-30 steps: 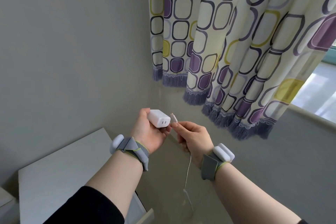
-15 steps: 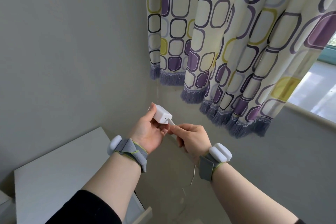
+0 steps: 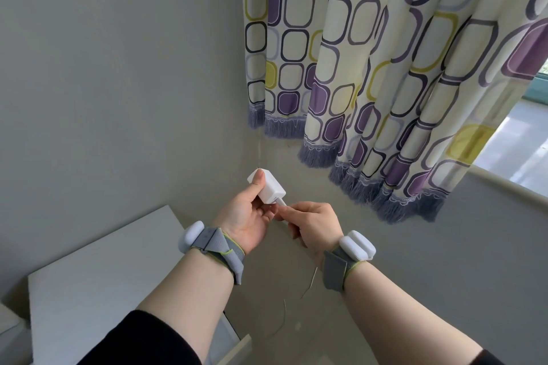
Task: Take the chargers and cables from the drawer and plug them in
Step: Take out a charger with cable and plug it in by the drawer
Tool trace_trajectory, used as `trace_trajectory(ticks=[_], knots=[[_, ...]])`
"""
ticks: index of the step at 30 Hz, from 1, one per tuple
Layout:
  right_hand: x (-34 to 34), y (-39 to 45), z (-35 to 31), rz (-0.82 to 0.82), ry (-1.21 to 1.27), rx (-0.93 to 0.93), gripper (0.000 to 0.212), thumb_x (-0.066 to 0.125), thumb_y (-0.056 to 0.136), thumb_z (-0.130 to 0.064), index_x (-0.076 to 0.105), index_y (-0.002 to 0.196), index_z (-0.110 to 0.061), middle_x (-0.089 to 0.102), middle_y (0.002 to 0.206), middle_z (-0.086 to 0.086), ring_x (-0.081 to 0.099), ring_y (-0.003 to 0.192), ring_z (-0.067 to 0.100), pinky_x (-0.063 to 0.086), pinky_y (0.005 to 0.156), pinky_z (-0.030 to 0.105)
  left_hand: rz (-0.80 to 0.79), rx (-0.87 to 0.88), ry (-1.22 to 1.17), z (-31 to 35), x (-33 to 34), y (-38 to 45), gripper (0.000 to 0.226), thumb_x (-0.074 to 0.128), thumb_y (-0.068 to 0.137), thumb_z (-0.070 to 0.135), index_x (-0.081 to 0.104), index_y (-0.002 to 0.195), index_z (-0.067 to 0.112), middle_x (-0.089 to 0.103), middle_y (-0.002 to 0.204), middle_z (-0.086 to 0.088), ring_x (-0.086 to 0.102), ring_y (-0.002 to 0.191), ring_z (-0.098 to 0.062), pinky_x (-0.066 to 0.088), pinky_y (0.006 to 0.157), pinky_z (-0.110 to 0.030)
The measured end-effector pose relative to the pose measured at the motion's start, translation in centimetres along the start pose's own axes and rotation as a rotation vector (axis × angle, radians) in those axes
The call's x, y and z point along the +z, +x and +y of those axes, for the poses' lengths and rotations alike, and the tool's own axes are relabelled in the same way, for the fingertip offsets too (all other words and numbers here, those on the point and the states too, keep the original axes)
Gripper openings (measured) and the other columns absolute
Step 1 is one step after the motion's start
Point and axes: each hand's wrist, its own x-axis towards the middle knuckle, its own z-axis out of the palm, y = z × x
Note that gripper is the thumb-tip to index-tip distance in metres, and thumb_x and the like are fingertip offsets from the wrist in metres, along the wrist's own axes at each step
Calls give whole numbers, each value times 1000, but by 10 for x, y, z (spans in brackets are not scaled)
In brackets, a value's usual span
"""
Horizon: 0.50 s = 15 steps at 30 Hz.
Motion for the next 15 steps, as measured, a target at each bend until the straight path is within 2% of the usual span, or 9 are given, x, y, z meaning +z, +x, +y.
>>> trace_trajectory(ticks=[6,9,12,15], knots=[[5,0,4,-14,15,18,22,69,79,-31,74,61,-19,55,41,-4,35,33,9,30,35,16,5,23,-29,3,-6,-3,24,57,90,36,62,94,13,59,85,-3,54,77,-15,44,72,-25],[9,0,1,-32,45,25,18,75,69,-33,72,66,-16,66,53,-1,48,42,12,37,40,21,-41,51,-2,4,-11,-4,22,55,91,32,60,95,12,57,82,-4,54,75,-15,46,70,-24],[15,1,2,-29,68,27,38,83,52,-32,70,84,-17,71,65,-4,58,52,11,43,45,26,-99,58,49,1,-16,-7,21,54,91,31,58,96,12,57,79,-7,57,74,-19,47,70,-27],[22,1,4,-25,90,-5,50,84,49,-35,69,94,-20,72,72,-5,62,60,10,46,50,27,-117,73,100,-1,-22,-7,19,55,91,29,60,94,11,60,83,-9,59,77,-20,48,73,-28]])
